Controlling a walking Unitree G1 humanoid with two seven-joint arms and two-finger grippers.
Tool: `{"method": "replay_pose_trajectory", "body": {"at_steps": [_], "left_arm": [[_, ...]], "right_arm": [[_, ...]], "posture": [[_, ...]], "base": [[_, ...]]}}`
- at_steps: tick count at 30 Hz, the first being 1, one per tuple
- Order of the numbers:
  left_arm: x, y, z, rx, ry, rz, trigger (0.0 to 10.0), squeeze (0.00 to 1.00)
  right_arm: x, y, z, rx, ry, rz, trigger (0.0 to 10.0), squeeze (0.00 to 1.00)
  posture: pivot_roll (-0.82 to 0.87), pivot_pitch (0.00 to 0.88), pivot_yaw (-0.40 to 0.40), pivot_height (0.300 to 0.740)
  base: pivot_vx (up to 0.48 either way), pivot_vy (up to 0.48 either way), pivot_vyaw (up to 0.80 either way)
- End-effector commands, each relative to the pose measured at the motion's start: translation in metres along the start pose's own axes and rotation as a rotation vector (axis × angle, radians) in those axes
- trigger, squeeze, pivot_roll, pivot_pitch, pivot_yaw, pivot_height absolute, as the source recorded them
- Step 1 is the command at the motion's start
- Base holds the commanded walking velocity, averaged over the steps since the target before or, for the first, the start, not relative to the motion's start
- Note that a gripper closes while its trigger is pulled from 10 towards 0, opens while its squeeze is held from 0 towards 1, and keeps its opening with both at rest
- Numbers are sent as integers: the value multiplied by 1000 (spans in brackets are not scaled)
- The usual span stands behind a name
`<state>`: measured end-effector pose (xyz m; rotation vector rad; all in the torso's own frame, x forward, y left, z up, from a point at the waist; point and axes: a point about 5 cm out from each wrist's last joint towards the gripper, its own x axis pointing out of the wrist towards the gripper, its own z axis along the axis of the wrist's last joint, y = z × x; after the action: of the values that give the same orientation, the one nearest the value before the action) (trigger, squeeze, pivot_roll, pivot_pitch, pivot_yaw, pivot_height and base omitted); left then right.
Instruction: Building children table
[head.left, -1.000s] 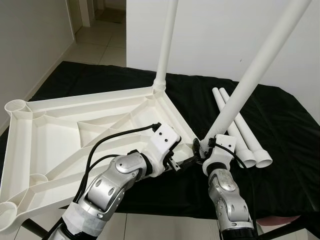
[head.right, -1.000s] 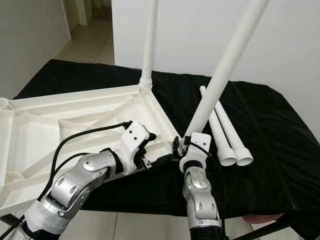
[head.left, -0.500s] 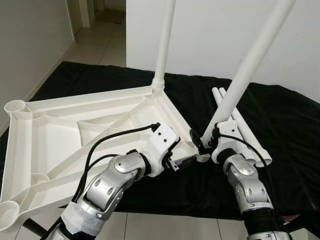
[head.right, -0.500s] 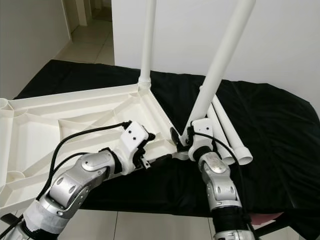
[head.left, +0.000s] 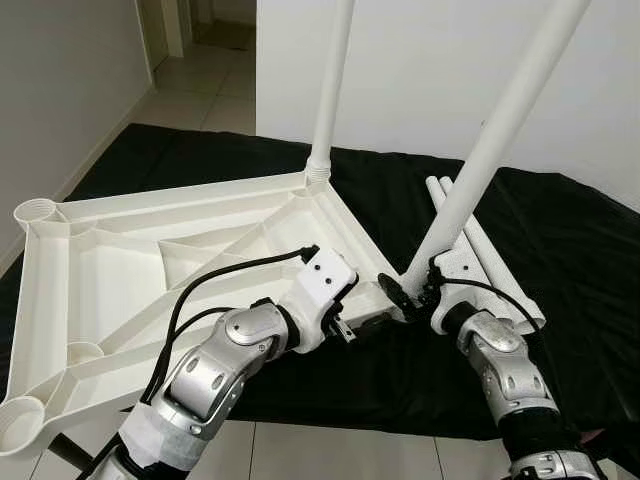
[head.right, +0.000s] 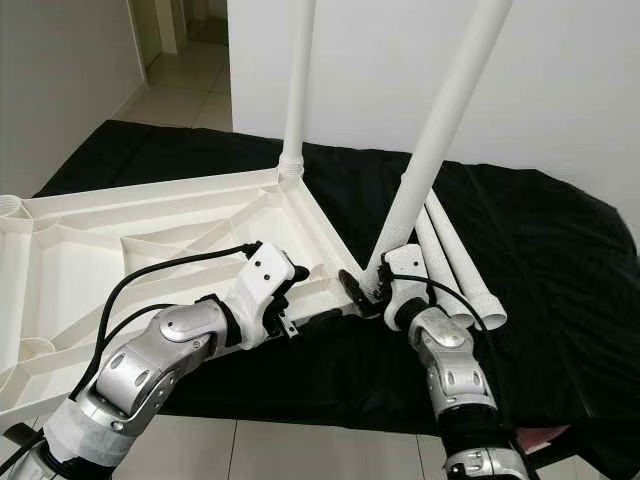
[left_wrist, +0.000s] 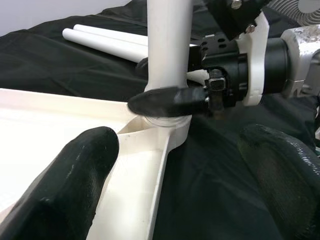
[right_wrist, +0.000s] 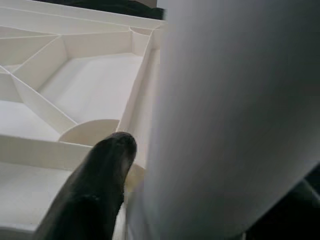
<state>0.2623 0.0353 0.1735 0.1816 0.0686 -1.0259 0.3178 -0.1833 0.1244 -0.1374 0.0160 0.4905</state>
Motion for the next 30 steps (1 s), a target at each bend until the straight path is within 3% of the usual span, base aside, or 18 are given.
{"method": "replay_pose_trajectory", "body": {"at_steps": [1, 8, 12, 13, 16, 17, 23, 25, 28, 30], "left_arm": [[2, -4, 2, 16, 4, -65, 10000, 0], [3, -7, 1, 22, 10, -81, 10000, 0], [3, -7, 1, 19, 8, -81, 10000, 0], [3, -7, 1, 18, 7, -82, 10000, 0], [3, -7, 1, 18, 7, -82, 10000, 0], [4, -7, 1, 17, 7, -82, 10000, 0], [3, -8, 0, 15, 7, -81, 10000, 0], [3, -8, 0, 17, 7, -83, 10000, 0], [3, -8, 0, 17, 7, -84, 10000, 0], [3, -9, 0, 18, 7, -85, 10000, 0]], "right_arm": [[1, 3, -1, -10, 3, 46, 0, 0], [-2, 2, -6, 2, 13, 60, 0, 0], [-4, 12, -12, 70, 11, 13, 0, 0], [-5, 15, -13, 85, 12, -14, 8706, 0], [-4, 16, -14, 93, 13, -32, 8706, 0], [-4, 17, -15, 92, 21, -57, 10000, 0], [-4, 23, -14, 106, 9, -149, 10000, 0], [-3, 26, -13, 181, 21, -375, 10000, 0], [-4, 27, -12, 200, 27, -452, 10000, 0], [-5, 37, -9, 229, 34, -549, 10000, 0]], "posture": [[-12, 0, -76, 740], [-17, 0, -74, 740], [-21, 0, -79, 740], [-23, 0, -83, 740], [-23, 0, -83, 740], [-24, 0, -85, 740], [-24, 0, -85, 740], [-20, 0, -93, 740], [-20, 0, -93, 740], [-20, 0, -93, 740]], "base": [[0, 0, 0], [0, 0, 0], [0, 0, 0], [0, 0, 0], [0, 0, 0], [0, 0, 0], [0, 0, 0], [0, 0, 0], [0, 0, 0], [0, 0, 0]]}}
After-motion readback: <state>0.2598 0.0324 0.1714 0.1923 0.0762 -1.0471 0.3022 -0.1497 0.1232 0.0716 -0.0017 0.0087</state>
